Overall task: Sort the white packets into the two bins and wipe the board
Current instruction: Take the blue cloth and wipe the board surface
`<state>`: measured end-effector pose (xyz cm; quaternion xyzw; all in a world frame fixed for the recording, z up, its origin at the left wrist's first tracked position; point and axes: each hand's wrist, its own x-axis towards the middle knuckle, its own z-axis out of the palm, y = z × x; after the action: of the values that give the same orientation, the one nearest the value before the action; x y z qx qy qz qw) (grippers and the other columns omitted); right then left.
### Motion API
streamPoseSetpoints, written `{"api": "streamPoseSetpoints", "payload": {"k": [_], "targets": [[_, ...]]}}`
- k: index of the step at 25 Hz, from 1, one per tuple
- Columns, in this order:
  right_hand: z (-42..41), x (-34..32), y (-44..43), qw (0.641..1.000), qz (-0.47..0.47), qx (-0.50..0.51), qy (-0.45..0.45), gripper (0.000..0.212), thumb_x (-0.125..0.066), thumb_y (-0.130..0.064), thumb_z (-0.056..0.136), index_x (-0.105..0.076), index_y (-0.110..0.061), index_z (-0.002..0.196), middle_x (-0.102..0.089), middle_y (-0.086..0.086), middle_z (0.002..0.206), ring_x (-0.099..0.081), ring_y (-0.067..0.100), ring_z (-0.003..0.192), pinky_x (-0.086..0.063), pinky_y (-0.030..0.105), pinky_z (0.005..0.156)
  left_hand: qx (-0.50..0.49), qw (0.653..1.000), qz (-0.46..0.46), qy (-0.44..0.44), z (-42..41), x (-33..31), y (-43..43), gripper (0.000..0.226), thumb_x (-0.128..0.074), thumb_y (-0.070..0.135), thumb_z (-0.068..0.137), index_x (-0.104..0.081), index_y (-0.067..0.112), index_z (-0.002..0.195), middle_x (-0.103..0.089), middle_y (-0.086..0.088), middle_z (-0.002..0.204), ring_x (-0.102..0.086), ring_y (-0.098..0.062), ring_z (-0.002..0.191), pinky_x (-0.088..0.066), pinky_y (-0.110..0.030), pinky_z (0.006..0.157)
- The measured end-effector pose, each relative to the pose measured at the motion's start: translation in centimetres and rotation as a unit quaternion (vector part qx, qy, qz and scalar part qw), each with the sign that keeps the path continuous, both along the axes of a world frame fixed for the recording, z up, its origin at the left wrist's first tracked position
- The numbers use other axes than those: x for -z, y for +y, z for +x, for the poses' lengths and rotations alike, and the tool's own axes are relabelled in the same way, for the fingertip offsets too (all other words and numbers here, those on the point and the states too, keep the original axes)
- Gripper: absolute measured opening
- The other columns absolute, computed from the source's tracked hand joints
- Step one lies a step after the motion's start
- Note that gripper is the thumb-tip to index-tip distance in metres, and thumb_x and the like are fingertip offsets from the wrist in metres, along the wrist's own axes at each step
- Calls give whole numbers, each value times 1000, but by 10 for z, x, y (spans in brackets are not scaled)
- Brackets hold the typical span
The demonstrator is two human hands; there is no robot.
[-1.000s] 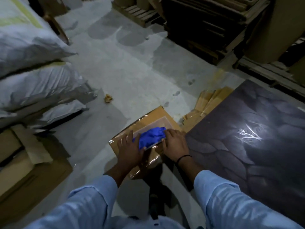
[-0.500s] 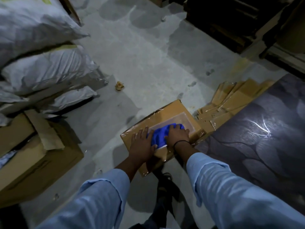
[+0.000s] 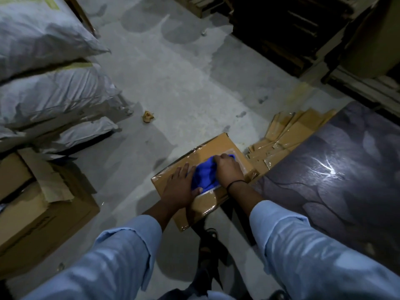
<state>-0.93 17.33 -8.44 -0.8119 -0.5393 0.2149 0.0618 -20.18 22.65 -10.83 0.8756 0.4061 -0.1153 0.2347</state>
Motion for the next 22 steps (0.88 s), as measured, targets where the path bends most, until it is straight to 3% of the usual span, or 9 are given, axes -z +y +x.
{"api": "streamPoseSetpoints", "payload": {"k": [4, 7, 10, 13, 15, 17, 19, 22], "targets": [[17, -51, -11, 991, 116, 57, 26, 29, -54, -9, 80, -64, -16, 106, -62, 13, 98, -61, 39, 92, -52, 40, 78, 40, 993, 38, -105, 25, -35, -4, 95, -53, 76, 81, -28, 23, 157, -36, -7, 160, -38, -30, 144, -39, -49, 113], [37, -96, -27, 977, 176, 112, 39, 24, -51, -15, 79, -65, -18, 98, -65, 11, 92, -61, 34, 86, -52, 37, 73, 66, 964, 68, -247, 54, -65, -12, 70, -54, 63, 86, -46, 22, 143, -66, -6, 124, -63, -30, 109, -52, -42, 90], [63, -137, -59, 956, 245, 161, 28, 24, -45, -25, 76, -64, -21, 91, -66, 7, 86, -61, 30, 80, -53, 41, 69, 84, 940, 94, -317, 90, -97, -25, 59, -58, 46, 90, -52, 18, 142, -70, -8, 118, -64, -30, 104, -50, -39, 89], [91, -174, -110, 919, 311, 244, 3, 22, -49, -27, 76, -66, -20, 89, -69, 6, 84, -63, 25, 78, -54, 37, 70, 119, 942, 72, -305, 131, -133, -54, 61, -55, 43, 89, -42, 33, 148, -69, -2, 117, -61, -25, 105, -48, -39, 92], [107, -194, -149, 893, 344, 289, -23, 20, -53, -27, 76, -67, -20, 88, -71, 5, 85, -63, 23, 77, -53, 33, 70, 140, 935, 18, -324, 155, -154, -78, 60, -55, 45, 89, -38, 41, 147, -71, -2, 114, -65, -25, 99, -52, -38, 82], [124, -208, -184, 873, 350, 336, -42, 18, -55, -27, 77, -68, -21, 88, -71, 5, 84, -63, 22, 76, -51, 32, 68, 160, 921, -76, -347, 181, -168, -103, 59, -62, 40, 89, -42, 44, 145, -73, 0, 116, -68, -24, 99, -54, -35, 76], [143, -207, -212, 872, 310, 374, -52, 17, -56, -29, 79, -68, -23, 90, -71, 5, 88, -64, 24, 78, -54, 36, 68, 183, 912, -128, -345, 204, -173, -126, 56, -66, 35, 89, -49, 38, 143, -71, 2, 126, -67, -22, 111, -56, -37, 84], [160, -184, -249, 887, 211, 404, -78, 21, -59, -27, 81, -70, -23, 98, -70, 9, 97, -65, 31, 90, -56, 43, 75, 202, 926, -90, -305, 224, -156, -149, 52, -66, 30, 91, -55, 31, 142, -70, 0, 127, -65, -23, 115, -54, -35, 91]]}}
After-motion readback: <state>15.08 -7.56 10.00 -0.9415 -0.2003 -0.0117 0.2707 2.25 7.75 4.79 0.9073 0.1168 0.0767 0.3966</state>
